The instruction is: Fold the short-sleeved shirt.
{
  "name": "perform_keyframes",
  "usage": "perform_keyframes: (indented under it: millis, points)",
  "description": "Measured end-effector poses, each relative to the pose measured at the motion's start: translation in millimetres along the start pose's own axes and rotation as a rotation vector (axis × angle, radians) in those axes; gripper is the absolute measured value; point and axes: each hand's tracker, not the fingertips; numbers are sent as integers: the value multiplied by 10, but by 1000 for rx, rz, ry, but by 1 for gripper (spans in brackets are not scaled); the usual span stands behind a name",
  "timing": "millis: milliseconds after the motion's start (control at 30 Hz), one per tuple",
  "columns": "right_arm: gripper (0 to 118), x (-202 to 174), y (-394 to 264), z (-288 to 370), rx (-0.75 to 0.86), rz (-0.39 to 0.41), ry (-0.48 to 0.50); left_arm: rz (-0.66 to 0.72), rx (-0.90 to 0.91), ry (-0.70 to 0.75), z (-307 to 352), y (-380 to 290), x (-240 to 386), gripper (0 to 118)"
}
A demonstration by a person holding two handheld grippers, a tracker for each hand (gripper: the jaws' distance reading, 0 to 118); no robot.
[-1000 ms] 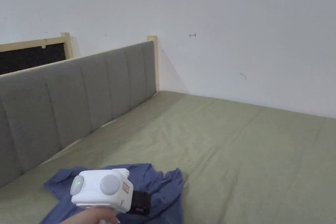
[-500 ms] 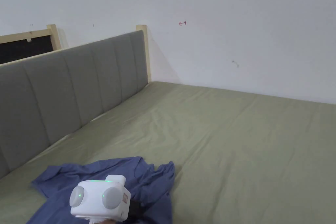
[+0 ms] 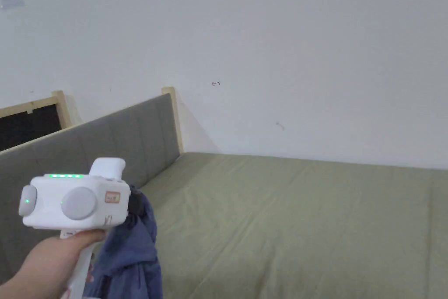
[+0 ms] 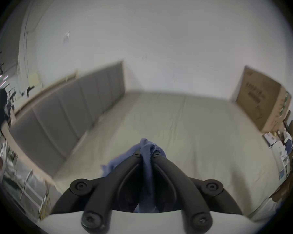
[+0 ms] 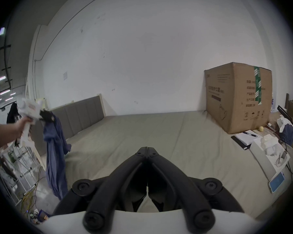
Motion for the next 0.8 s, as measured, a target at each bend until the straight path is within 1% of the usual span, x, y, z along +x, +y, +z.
perform_keyframes:
  millis: [33, 67, 100, 167, 233, 300, 333, 400, 467, 567, 600, 667, 733, 767, 800]
  points:
    - [0, 55, 31, 61, 13, -12, -7, -14, 66, -22, 234, 259, 121, 2]
    - [0, 100, 60, 110, 23, -23, -16, -25, 116, -38, 535, 451, 370, 2]
    - [0, 162, 74, 154, 33, -35, -26, -31, 163, -79, 752, 673, 533, 2]
    - [0, 257, 132, 253, 58, -57, -41, -65, 208, -176, 1086, 1018, 890, 2]
    - [0, 337, 190, 352, 87, -77, -55, -98, 230, -232, 1310, 1239, 1273, 2]
    - [0, 428, 229, 442, 111, -89, -72, -104, 228, -323, 1427, 1338, 1688, 2]
    - [0, 475, 246, 481, 122, -92, -83, -98, 202, -378, 1313, 1387, 1825, 2]
    - [0, 572, 264, 546, 137, -102, -103, -108, 122, -495, 1205, 1366, 2291, 2]
    - [0, 689, 252, 607, 143, -120, -125, -141, 74, -563, 952, 1189, 2802, 2]
    - [0, 861, 182, 658, 129, -138, -159, -269, -13, -632, 502, 702, 3657, 2]
    - [0, 921, 148, 677, 123, -140, -174, -304, -60, -677, 293, 461, 3935, 2]
    - [0, 1045, 63, 692, 105, -133, -208, -291, -226, -738, -170, -79, 4414, 2]
    - [0, 1156, -19, 693, 96, -136, -245, -210, -402, -769, -617, -675, 4774, 4]
    - [0, 1208, -52, 688, 90, -147, -264, -175, -471, -784, -812, -970, 4902, 9]
    - [0, 1263, -91, 687, 85, -165, -274, -129, -558, -761, -1019, -1269, 4966, 30]
